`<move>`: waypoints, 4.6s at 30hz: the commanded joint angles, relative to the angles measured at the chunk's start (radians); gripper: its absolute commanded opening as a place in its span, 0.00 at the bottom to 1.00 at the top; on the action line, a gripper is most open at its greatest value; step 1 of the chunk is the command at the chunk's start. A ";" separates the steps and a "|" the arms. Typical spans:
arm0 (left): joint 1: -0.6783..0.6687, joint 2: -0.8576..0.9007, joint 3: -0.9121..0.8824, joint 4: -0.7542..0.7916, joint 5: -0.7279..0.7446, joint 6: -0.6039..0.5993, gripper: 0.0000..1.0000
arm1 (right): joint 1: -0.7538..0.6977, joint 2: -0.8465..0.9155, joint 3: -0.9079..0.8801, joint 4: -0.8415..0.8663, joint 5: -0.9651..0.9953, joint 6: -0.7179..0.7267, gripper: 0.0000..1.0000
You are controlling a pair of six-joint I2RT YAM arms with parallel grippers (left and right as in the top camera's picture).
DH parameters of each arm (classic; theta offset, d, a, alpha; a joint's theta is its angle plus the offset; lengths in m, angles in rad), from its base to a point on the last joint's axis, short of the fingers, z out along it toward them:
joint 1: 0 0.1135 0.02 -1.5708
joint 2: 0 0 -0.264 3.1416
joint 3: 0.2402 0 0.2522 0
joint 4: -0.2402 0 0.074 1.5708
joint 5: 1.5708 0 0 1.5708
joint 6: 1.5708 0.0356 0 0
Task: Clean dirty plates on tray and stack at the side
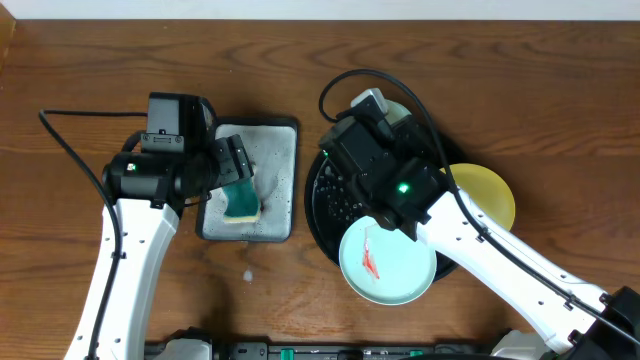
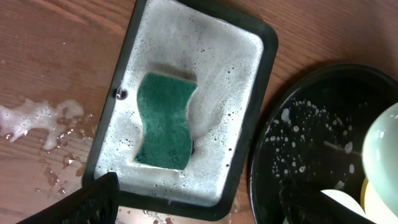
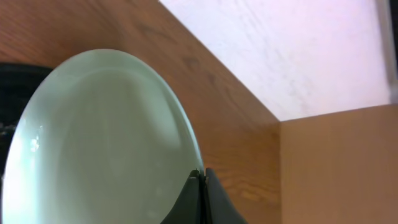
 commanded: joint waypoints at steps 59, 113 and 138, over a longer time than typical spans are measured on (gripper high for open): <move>0.003 0.000 0.011 -0.006 0.002 0.011 0.83 | -0.825 0.293 -0.062 -0.180 -1.157 0.443 0.22; 0.003 0.000 0.011 -0.006 0.002 0.011 0.83 | -0.066 -0.134 -0.061 0.093 0.132 0.075 0.01; 0.003 0.000 0.011 -0.006 0.002 0.011 0.83 | -1.527 0.141 -0.061 -0.031 -1.196 0.447 0.01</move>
